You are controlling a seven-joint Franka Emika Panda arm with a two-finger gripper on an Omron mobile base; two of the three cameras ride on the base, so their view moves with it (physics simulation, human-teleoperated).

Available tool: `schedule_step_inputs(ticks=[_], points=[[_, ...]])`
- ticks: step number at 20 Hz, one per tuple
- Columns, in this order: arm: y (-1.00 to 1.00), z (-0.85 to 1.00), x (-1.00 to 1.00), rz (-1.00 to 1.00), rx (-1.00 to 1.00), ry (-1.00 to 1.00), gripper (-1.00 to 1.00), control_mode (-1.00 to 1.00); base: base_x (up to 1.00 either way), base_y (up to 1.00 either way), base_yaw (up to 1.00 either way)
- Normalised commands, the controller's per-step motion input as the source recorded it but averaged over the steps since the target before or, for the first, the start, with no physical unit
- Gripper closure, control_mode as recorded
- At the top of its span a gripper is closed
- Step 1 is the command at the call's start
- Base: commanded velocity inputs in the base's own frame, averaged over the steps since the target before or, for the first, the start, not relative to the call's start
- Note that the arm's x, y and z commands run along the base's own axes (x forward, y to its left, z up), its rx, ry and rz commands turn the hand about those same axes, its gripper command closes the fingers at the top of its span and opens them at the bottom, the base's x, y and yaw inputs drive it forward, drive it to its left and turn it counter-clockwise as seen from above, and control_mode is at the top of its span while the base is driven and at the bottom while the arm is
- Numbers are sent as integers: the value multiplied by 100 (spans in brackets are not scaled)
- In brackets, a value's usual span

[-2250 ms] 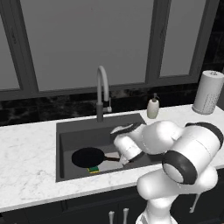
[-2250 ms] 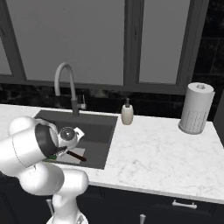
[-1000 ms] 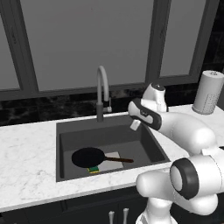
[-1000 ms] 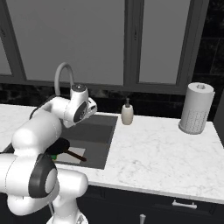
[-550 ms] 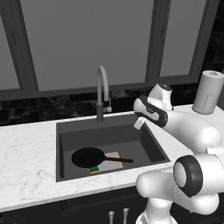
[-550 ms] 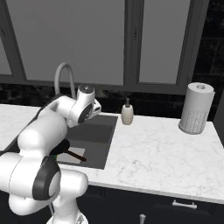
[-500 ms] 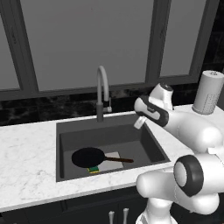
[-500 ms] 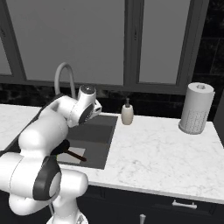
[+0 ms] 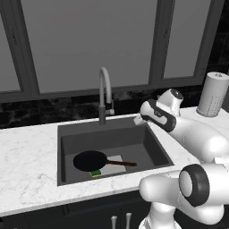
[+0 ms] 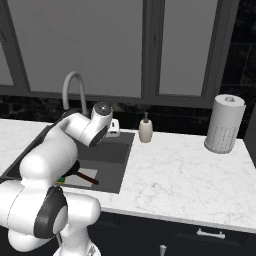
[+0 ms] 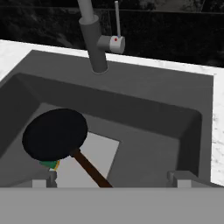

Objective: Pick the pan and sponge and place them into the sink. Then turn on the water.

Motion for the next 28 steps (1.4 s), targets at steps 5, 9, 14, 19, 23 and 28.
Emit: schedule_step_inputs(ticks=[5,9,14,19,23,28], points=[[0,0,0,-50,17,4,-100,-100,0,0,0],[0,1,0,-19,3,5,-100,-100,0,0,0],[0,0,0,0,7,3,-100,-100,0,0,0],[-3,0,0,2,15,8,-100,-100,0,0,0],[2,0,0,3,15,10,-100,-100,0,0,0],[22,0,11,0,18,7,-100,-100,0,0,0]])
